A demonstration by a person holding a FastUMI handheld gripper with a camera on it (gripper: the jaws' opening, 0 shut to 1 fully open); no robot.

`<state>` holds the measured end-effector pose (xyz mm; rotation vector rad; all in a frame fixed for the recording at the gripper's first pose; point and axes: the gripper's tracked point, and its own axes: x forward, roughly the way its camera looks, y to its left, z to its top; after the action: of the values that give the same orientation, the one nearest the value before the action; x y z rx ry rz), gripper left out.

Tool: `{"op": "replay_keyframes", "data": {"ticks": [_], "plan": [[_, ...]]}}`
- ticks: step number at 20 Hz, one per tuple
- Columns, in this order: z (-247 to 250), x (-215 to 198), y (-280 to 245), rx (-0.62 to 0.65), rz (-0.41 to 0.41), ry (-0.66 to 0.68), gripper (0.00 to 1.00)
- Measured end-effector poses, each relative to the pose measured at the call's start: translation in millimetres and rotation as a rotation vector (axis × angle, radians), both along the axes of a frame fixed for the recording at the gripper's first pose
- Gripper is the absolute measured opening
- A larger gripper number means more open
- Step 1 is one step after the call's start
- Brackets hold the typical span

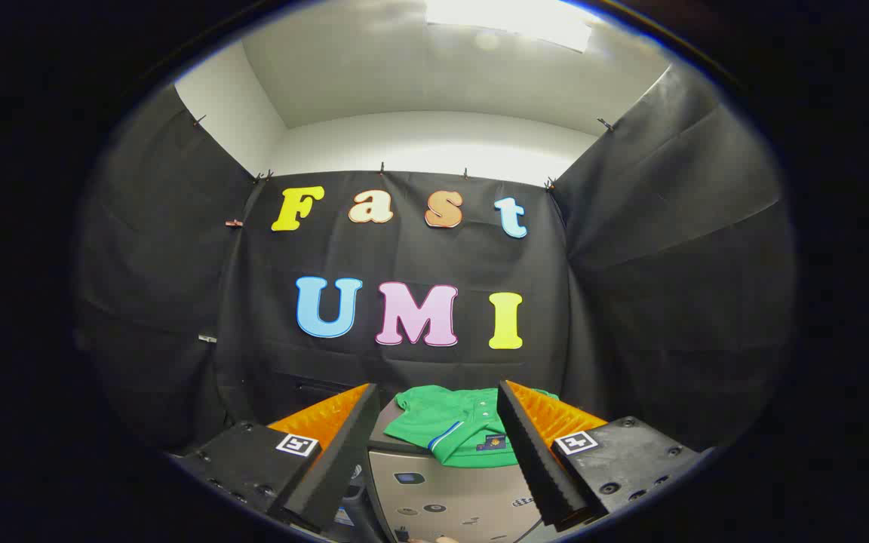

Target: Put the clothes into the washing machine and then close the washing machine lid.

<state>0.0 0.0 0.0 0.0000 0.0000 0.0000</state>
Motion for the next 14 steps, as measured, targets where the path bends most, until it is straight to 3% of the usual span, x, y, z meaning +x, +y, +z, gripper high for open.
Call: {"op": "replay_keyframes", "data": {"ticks": [14], "plan": [[-9.3,5.2,-7.5,0.0,-0.015,0.049,0.98]]}}
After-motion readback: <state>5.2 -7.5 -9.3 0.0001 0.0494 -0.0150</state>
